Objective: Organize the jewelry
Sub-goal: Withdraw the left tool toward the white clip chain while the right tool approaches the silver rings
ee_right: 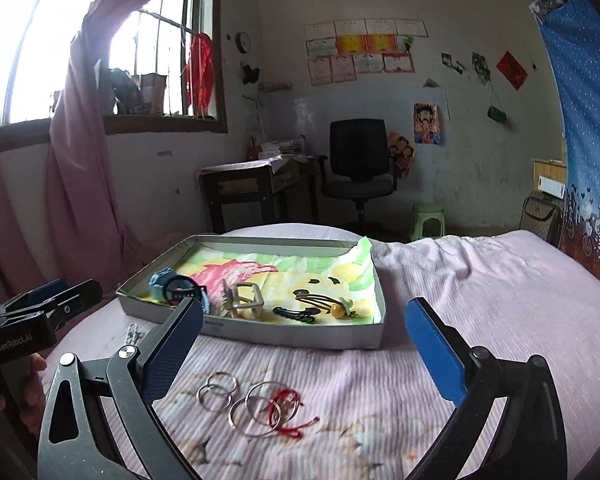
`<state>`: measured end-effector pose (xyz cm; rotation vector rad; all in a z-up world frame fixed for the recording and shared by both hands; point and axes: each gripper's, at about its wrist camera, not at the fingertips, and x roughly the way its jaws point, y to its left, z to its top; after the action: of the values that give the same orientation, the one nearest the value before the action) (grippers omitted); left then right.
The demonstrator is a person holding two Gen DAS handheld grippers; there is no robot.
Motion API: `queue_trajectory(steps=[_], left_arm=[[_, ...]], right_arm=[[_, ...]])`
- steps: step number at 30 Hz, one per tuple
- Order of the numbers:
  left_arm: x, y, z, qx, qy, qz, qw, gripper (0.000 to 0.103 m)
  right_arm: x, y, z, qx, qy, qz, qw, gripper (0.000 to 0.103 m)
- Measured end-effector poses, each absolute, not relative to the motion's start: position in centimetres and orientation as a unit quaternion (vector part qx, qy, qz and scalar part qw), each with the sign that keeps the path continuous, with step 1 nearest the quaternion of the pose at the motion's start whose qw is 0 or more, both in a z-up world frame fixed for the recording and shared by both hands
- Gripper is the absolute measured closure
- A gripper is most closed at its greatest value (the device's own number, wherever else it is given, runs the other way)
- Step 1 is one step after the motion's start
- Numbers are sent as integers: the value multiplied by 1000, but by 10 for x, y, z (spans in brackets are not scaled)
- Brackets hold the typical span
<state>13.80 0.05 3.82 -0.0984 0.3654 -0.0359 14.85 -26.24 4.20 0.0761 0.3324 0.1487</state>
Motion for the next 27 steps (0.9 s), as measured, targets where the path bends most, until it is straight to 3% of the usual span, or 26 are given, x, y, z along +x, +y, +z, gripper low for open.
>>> queue_trajectory(steps=[17, 27], left_arm=[[120, 20, 9, -9, 227, -20, 974, 0], [136, 19, -4, -8, 283, -33, 958, 0]], right_arm=[[131, -246, 29, -15, 209, 91, 974, 3], [137, -249, 6, -13, 284, 78, 955, 3]])
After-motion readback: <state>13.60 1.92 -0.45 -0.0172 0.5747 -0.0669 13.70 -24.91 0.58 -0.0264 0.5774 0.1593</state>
